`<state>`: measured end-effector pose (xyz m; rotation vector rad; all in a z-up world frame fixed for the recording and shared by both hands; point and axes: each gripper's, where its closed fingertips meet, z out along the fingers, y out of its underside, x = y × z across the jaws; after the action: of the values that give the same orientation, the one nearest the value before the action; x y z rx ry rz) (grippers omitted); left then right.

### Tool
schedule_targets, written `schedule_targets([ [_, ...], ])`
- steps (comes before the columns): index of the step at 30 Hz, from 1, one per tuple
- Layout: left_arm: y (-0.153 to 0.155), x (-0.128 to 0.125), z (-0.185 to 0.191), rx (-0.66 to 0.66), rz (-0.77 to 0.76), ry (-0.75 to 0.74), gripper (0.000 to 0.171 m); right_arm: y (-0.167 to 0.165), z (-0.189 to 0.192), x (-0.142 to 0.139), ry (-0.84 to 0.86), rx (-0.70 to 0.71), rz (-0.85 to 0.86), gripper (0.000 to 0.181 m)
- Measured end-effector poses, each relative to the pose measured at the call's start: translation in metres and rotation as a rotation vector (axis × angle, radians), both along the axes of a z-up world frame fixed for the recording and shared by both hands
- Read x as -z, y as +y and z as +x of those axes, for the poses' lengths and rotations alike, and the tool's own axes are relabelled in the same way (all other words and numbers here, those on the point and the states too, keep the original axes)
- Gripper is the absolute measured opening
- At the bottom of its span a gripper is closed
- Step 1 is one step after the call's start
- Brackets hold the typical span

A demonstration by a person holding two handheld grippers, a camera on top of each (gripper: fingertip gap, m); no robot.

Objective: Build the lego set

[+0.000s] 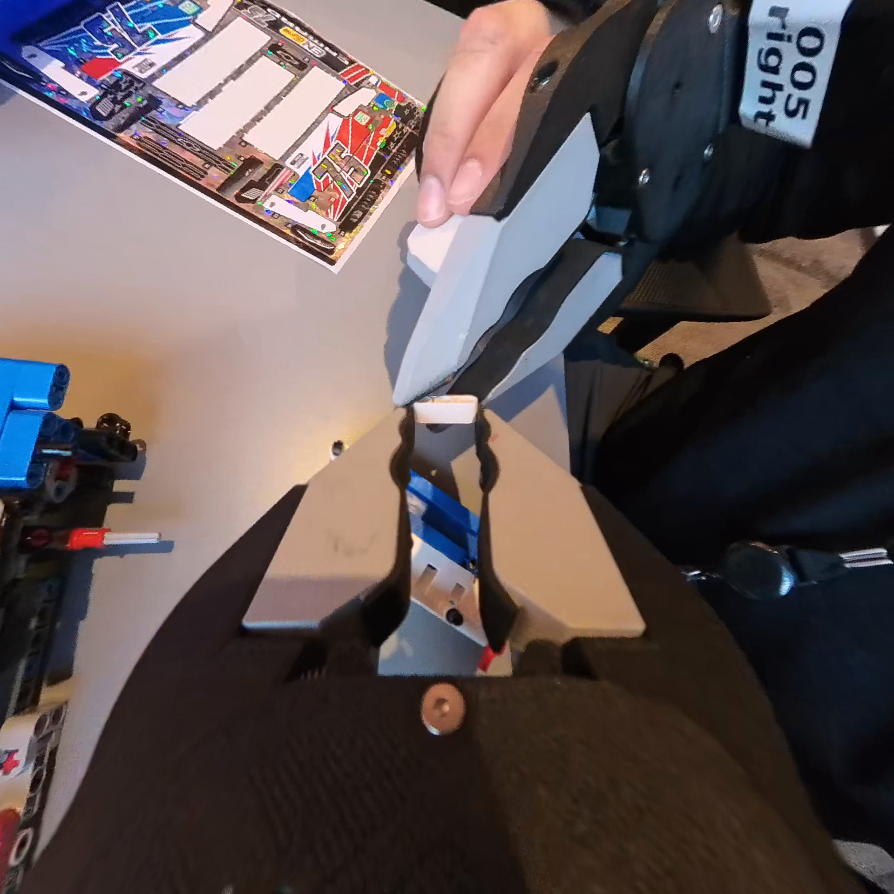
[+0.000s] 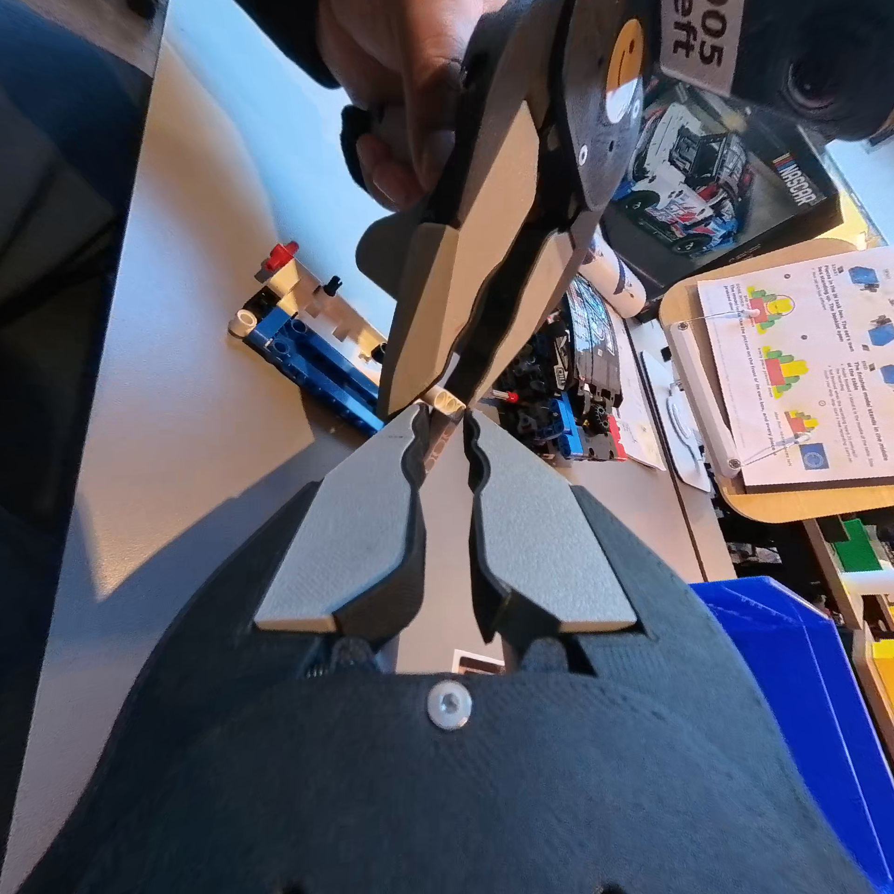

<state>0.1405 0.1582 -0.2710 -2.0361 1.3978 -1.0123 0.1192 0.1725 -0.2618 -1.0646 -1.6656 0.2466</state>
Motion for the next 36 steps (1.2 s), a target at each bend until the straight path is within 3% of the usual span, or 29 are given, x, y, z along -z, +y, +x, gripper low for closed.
schedule_targets([
  [12, 0.005, 0.002, -0.007, -0.038, -0.003, -0.005, 0.022, 0.004, 0.002, 0.008, -0.014, -0.005, -0.080, 0.016],
  [15, 0.007, -0.004, -0.011, -0.041, 0.028, -0.023, 0.022, 0.003, 0.005, 0.001, 0.048, -0.027, -0.263, 0.012],
  [19, 0.007, -0.022, -0.009, -0.007, 0.129, -0.101, 0.022, 0.003, 0.009, -0.031, 0.217, -0.116, -0.663, 0.018],
  [22, 0.005, -0.032, -0.004, 0.026, 0.229, -0.149, 0.023, 0.002, 0.009, -0.038, 0.230, -0.175, -0.846, 0.019],
  [26, 0.009, -0.035, -0.002, 0.007, 0.296, -0.168, 0.023, 0.002, 0.006, -0.036, 0.242, -0.177, -0.883, 0.006],
  [31, 0.014, -0.030, -0.004, -0.034, 0.304, -0.177, 0.022, 0.007, 0.004, -0.030, 0.222, -0.139, -0.946, 0.005],
  [36, 0.030, -0.011, -0.017, -0.154, 0.269, -0.072, 0.023, 0.028, 0.007, -0.007, 0.140, 0.051, -0.897, 0.004],
])
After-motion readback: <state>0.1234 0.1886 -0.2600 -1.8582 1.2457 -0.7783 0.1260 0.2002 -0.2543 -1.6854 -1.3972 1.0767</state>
